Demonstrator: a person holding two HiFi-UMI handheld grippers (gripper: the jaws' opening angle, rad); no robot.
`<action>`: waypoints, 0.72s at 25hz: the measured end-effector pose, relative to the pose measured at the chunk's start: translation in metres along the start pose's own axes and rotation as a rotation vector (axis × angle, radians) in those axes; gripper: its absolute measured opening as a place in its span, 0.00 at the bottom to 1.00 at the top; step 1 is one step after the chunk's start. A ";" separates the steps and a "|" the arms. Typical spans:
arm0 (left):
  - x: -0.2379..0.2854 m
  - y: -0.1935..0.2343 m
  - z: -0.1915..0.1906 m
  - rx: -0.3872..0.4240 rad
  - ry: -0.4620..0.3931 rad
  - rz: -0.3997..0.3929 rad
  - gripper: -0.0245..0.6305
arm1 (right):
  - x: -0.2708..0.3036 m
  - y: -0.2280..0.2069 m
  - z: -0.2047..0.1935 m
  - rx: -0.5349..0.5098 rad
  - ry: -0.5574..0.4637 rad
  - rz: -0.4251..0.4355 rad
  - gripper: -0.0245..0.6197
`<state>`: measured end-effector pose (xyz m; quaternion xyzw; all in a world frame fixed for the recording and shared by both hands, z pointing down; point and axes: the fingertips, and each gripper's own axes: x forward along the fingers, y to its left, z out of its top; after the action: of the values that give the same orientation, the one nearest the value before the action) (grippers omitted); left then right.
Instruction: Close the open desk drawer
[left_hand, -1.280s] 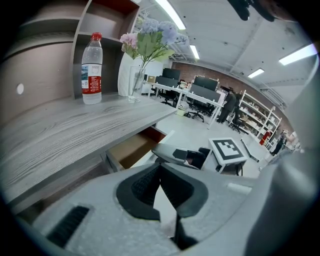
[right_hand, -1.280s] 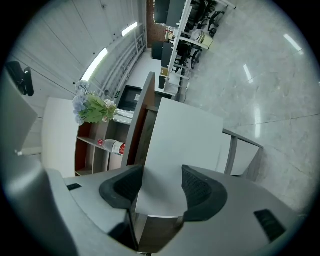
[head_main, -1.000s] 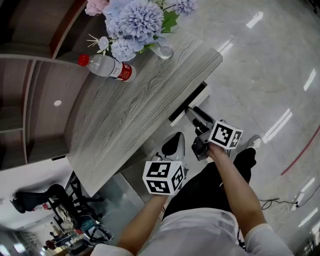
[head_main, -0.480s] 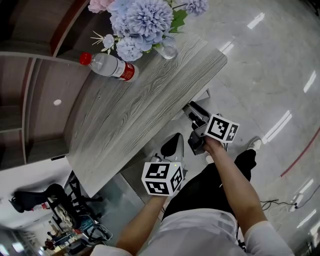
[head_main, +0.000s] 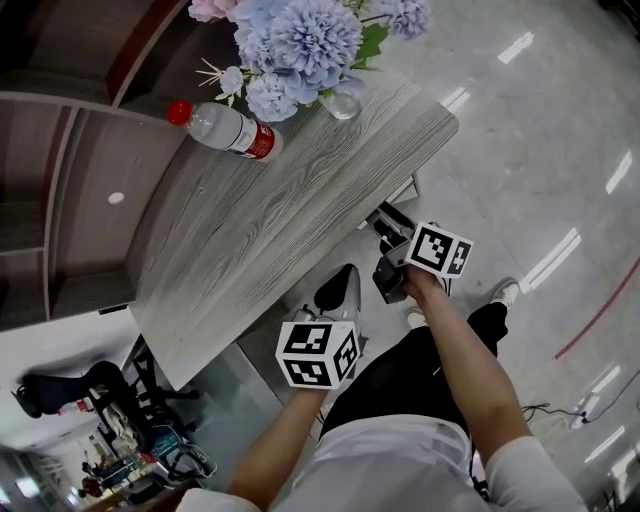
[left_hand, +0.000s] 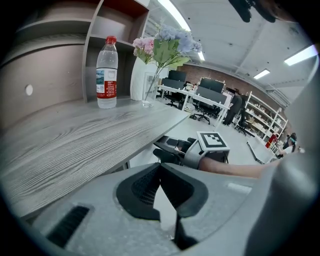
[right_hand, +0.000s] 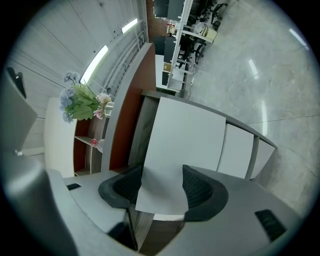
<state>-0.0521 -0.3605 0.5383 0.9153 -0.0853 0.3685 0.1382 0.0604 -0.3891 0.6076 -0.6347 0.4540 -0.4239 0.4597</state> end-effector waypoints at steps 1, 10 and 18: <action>-0.002 -0.001 0.001 0.000 0.001 0.000 0.04 | -0.001 0.001 -0.002 -0.002 0.012 0.000 0.41; -0.017 -0.028 0.032 -0.053 -0.083 -0.027 0.04 | -0.056 0.026 -0.012 -0.196 0.191 -0.085 0.18; -0.048 -0.047 0.053 -0.101 -0.153 -0.032 0.04 | -0.100 0.100 -0.010 -0.466 0.288 -0.090 0.10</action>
<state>-0.0398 -0.3306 0.4591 0.9339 -0.0993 0.2907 0.1831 0.0097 -0.3110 0.5013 -0.6762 0.5712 -0.4137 0.2128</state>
